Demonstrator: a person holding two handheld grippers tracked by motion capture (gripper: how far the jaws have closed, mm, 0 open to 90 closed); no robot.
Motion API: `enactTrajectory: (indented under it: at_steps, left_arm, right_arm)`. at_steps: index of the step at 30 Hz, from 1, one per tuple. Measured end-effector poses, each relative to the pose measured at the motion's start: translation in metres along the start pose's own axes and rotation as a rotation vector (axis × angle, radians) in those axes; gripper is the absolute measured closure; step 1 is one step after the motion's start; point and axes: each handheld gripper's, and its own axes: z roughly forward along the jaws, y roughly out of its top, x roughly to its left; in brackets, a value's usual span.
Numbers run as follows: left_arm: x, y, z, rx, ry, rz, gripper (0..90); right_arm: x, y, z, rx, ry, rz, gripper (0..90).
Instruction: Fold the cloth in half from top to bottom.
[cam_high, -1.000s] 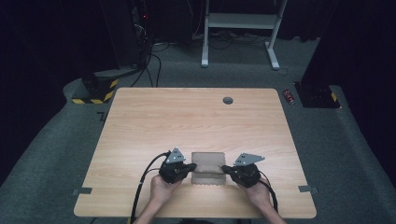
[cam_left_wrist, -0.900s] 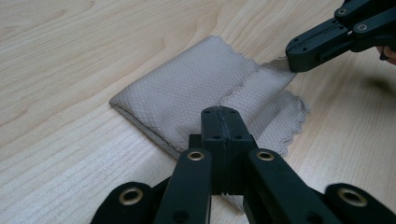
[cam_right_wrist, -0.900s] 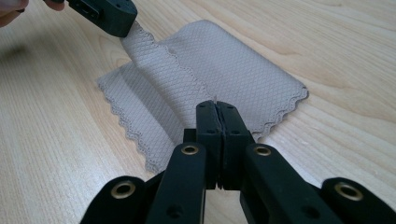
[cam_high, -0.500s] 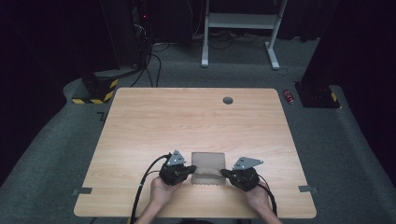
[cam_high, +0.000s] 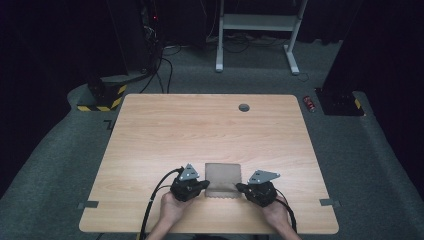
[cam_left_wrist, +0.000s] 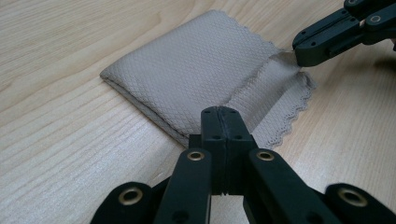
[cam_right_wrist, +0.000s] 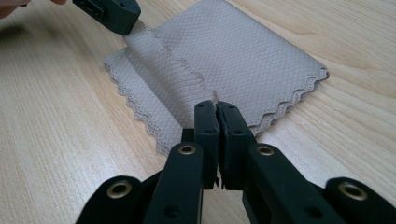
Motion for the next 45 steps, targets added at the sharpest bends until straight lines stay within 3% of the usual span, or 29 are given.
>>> enactTrajectory:
  at_steps: [10, 20, 26, 35, 40, 45]
  left_arm:
    - [-0.003, -0.003, 0.002, 0.015, -0.008, -0.002, 89.0]
    - [-0.005, 0.004, -0.007, -0.038, -0.015, -0.018, 86.1]
    - [-0.007, 0.009, -0.011, -0.071, -0.006, -0.014, 85.9]
    - [-0.009, 0.002, 0.009, 0.027, 0.013, -0.005, 76.7]
    - [-0.01, -0.003, 0.01, 0.054, 0.033, 0.008, 73.2]
    - [-0.01, -0.004, 0.011, 0.064, 0.042, 0.014, 71.4]
  right_arm:
    - [0.002, -0.005, -0.001, 0.001, 0.011, 0.006, 78.0]
    - [0.003, 0.001, -0.015, -0.063, 0.04, 0.03, 75.3]
    - [0.002, 0.004, -0.011, -0.046, 0.023, 0.027, 77.3]
    - [0.005, -0.001, 0.001, 0.021, -0.021, -0.004, 75.1]
    - [0.008, -0.006, -0.001, 0.03, -0.013, -0.012, 68.1]
    - [0.009, -0.008, 0.0, 0.037, -0.026, -0.024, 68.4]
